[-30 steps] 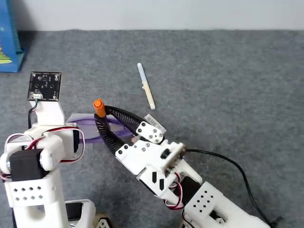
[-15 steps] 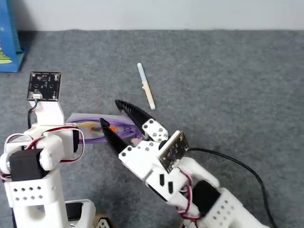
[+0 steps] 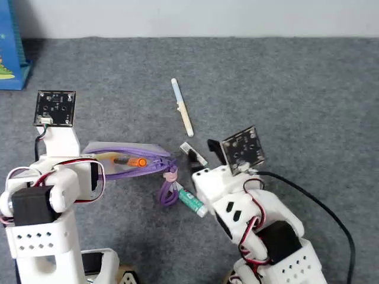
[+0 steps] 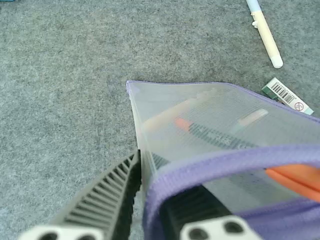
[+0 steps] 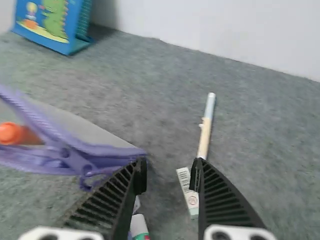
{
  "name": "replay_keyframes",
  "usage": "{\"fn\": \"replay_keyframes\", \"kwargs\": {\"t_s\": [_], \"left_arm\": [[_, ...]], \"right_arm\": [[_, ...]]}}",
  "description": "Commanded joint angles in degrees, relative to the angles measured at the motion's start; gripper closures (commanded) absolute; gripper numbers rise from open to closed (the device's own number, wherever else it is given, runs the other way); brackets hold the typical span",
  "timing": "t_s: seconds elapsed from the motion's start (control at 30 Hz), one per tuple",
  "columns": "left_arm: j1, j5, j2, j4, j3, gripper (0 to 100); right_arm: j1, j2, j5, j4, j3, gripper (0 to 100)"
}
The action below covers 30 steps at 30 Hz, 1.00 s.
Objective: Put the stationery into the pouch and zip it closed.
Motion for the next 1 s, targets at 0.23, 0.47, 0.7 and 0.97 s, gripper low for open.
{"fn": "replay_keyframes", "kwargs": {"t_s": [0.23, 0.47, 0.7, 0.97], "left_arm": [[-0.2, 0.4, 0.0, -0.1, -0.6, 99], [-0.2, 0.4, 0.0, -0.1, -0.6, 99], [-0.2, 0.4, 0.0, -0.1, -0.6, 99], [-0.2, 0.4, 0.0, -0.1, -0.5, 99]], "right_arm": [[6.2, 21.4, -2.5, -2.2, -5.8, 85.5], [5.3, 45.7, 0.2, -12.4, -9.2, 85.4], [4.3, 66.8, 1.5, -13.8, -19.8, 85.3], [4.5, 80.1, 1.7, -13.9, -30.5, 85.3]]}}
